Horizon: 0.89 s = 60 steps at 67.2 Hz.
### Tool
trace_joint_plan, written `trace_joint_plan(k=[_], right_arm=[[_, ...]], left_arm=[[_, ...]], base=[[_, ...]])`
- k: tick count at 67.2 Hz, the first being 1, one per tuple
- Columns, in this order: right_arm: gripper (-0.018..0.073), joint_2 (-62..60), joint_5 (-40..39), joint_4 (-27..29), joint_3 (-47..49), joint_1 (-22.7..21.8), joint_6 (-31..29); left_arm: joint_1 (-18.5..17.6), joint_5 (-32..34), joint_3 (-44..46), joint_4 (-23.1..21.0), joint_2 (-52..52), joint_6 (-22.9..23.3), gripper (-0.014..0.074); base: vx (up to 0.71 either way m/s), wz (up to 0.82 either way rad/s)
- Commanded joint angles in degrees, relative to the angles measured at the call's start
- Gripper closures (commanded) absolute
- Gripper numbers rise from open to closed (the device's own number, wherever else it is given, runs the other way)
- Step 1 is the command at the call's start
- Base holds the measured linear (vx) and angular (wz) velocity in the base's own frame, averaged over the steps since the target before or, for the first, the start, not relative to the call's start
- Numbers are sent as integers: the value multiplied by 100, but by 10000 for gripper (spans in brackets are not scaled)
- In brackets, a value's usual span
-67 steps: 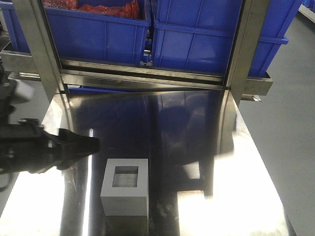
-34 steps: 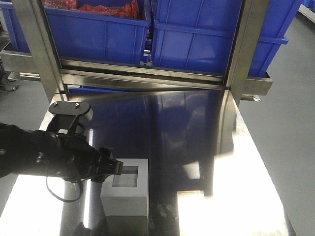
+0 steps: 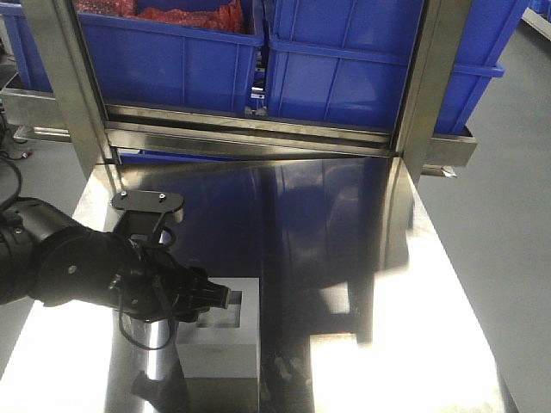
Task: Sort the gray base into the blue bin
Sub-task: 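Reach the left gripper down to the gray square block, then close the left gripper on the block's rim and lift it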
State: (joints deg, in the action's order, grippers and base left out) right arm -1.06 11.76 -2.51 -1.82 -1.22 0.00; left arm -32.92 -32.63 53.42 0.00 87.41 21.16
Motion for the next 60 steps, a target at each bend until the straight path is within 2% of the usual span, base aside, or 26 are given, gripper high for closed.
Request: trace_joint_plan(k=[1,20,29,36,51,60], right_arm=[[564,-47,-446,-49,-29,-37,-69],[564,-47,-446,-49,-29,-37,-69],[564,-47,-446,-49,-29,-37,-69],[564,-47,-446,-49,-29,-37,-69],[564,-47,-446,-49,-29,-37,-69],[564,-47,-464,-49,-29,-37,-69]], left_arm=[[-37,223,173,0,-82,83,167],[-37,149,173,-37,183,83,170],[-37,90,173,-37,235,83,204],[-37,32,173,-37,235,83,287],[-37,-82,173,-37,235,77,608],[-37,-31,166,0,151,77,605]], base=[[0,0],[0,0],[0,0],[0,0],[0,0],[0,0]])
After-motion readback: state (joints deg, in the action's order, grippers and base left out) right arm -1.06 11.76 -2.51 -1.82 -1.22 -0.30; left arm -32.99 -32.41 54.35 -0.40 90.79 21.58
